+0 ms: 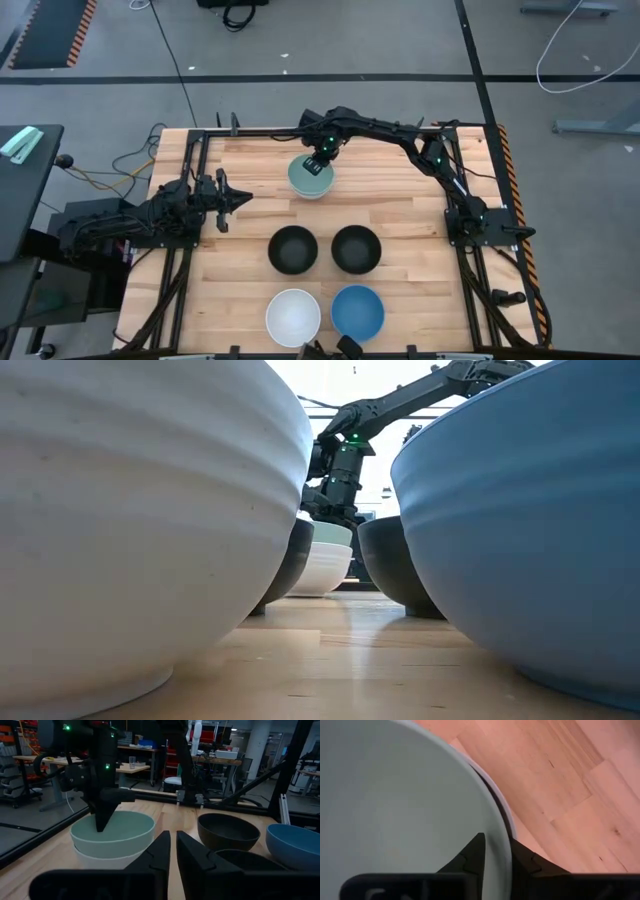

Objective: Nest bowls inside each other
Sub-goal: Stack the light green bowl on top of the top white bowl, then stack the right black bowl on top of the light green bowl

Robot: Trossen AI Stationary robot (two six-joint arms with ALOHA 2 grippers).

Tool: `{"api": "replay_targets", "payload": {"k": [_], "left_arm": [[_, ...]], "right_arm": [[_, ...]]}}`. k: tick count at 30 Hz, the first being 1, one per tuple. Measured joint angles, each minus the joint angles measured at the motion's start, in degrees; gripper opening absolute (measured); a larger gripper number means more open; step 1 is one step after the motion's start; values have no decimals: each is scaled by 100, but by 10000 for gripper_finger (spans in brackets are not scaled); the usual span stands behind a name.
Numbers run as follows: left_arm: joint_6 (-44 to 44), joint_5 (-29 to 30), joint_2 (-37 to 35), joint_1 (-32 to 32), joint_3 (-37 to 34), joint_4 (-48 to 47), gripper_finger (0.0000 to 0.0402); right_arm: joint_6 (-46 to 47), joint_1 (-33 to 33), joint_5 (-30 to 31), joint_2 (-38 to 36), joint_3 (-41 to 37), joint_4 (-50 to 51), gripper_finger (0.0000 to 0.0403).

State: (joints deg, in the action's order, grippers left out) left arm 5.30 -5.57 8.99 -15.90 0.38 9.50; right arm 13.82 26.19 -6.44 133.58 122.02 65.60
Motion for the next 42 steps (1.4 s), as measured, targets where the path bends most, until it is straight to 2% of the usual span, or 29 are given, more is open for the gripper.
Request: {"api": "replay_targets", "payload": {"k": [10,35,38,42], "left_arm": [[-7,-2,0,0,0,-4,30],[-11,50,0,-1,0,-43,33],[-11,62,0,0,0,-43,36],[-12,64,0,0,0,-42,31]], "right_arm": [[11,-13,69,-122,-2,79,91],[35,25,339,-576,9,133,96],[-35,11,341,-577,9,140,87],[-50,-2,341,-577,11,141,51]]}}
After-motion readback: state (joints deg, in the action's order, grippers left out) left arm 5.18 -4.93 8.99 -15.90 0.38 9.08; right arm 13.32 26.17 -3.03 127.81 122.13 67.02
